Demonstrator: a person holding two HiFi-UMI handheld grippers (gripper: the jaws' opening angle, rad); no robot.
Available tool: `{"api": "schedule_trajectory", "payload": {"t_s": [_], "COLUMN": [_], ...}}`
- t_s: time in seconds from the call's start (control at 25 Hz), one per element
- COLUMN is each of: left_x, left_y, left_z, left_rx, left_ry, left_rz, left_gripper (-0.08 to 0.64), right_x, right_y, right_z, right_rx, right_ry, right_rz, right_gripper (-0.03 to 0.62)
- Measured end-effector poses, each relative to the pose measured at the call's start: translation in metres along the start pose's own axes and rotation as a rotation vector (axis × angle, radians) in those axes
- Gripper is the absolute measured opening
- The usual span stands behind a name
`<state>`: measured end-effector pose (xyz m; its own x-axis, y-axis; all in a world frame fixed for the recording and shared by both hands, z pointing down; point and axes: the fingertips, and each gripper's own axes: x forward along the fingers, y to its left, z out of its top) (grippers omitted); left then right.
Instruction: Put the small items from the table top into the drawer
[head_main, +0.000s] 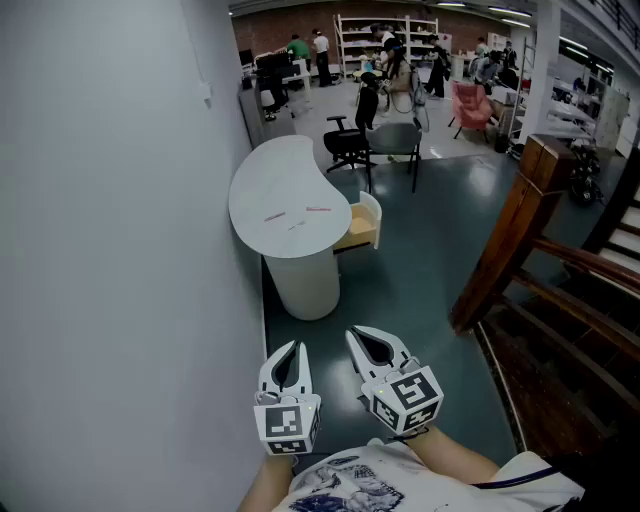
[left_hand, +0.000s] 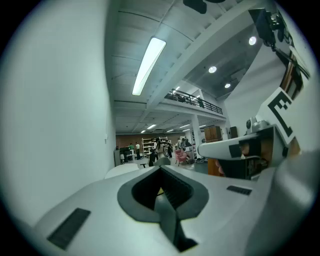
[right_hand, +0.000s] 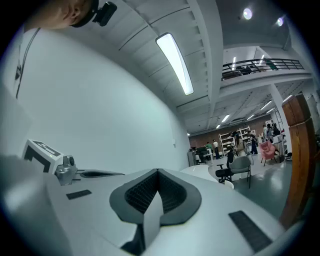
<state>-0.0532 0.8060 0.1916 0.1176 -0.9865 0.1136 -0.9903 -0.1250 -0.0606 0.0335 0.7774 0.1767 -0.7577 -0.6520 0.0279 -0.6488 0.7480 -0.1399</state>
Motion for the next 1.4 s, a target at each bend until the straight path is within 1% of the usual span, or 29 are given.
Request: {"api": "schedule_trajectory", "payload": {"t_s": [0.12,0.24,0.64,0.8,1.0,1.2,1.4], "left_x": [0.009,0.012,0.038,0.052,0.069,0.086,0.117], "left_y": [-0.002,-0.005,-0.014,-0.026,-0.046,-0.045,-0.046], "left_z": [0.005,0.006,-0.001,-0.007,-0.012,-0.011,-0.021], "left_rx": [0.002,0.001,-0.029,-0.046,-0.03,-0.036,-0.03], "left_ry": [0.005,0.006,0.031,0.035,0.047,0.055,0.071], "left_rz": [-0.011,-0.007,0.053,0.067,0.038,0.023,-0.011], "left_gripper": [0.034,0.034,0.034,0.034,0.034,0.034,0.034], "right_x": [0.002,0.002,0.009,0.006,0.004,0.01,0.029], "right_y": [-0.01,-0.018,-0.049,-0.067,-0.086,-0.094,-0.119], "right_z": [0.003,0.002,-0.009,-0.015,-0.022,-0.025,-0.035], "right_rx": [0.009,0.015,0.038,0.058,0.092,0.122,0.144], "right_ry": [-0.001,0.005,0.038,0.047,0.057,0.051,0.058], "right_rz": [-0.018,-0.027,0.017,0.027,0.032,0.042,0.025], "right_gripper": [0.021,0.021,0.021,0.021,0.021,0.021,0.021]}}
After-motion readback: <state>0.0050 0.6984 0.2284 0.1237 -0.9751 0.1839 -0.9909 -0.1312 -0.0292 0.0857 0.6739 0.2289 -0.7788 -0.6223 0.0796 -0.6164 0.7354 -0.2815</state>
